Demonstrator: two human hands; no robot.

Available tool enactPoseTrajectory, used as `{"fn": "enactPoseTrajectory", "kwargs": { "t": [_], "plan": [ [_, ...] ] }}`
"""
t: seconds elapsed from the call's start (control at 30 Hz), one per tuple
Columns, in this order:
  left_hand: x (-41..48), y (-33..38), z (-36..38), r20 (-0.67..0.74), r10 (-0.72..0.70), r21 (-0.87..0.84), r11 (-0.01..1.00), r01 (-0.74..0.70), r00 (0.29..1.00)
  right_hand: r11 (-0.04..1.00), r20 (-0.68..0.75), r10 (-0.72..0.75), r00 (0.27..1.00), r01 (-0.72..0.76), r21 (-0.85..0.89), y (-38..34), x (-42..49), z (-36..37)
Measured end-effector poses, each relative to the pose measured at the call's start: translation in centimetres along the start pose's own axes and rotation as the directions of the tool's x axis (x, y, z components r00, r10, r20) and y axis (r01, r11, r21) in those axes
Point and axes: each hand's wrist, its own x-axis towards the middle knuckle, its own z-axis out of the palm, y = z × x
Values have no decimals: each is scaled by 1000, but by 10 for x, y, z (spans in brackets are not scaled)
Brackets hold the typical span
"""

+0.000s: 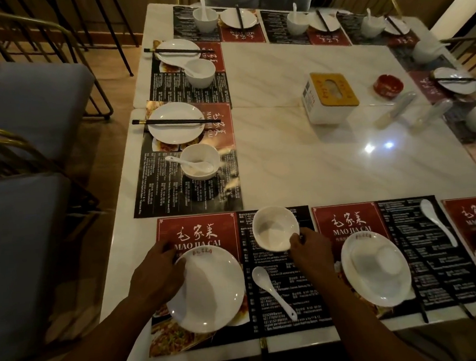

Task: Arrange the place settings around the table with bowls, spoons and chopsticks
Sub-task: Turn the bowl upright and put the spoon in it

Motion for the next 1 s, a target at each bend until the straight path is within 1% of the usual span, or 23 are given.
{"fn": "enactPoseTrajectory", "kwargs": {
  "t": [0.07,0.27,0.43,0.6,0.83,1.0],
  "plan": [
    [1,0,2,-2,-13,7,1000,13,1000,1000,0,8,1000,-8,-18,7,-2,0],
    [5,7,8,-14,-92,47,995,93,996,1000,-6,0,1000,0,-3,18,-2,-1],
    [2,13,13,-35,-128,56,990,129,991,1000,-4,7,1000,-7,7,26,1,-4],
    [0,23,17,-91,-86,120,988,96,992,1000,35,-8,999,8,22,31,0,-6],
    [-3,27,17,-65,-91,83,992,96,994,998,57,-4,998,0,67,35,3,-7],
    [-6,27,15,-64,-88,59,994,92,994,999,66,-4,998,1,41,34,4,-8]
  ]
}}
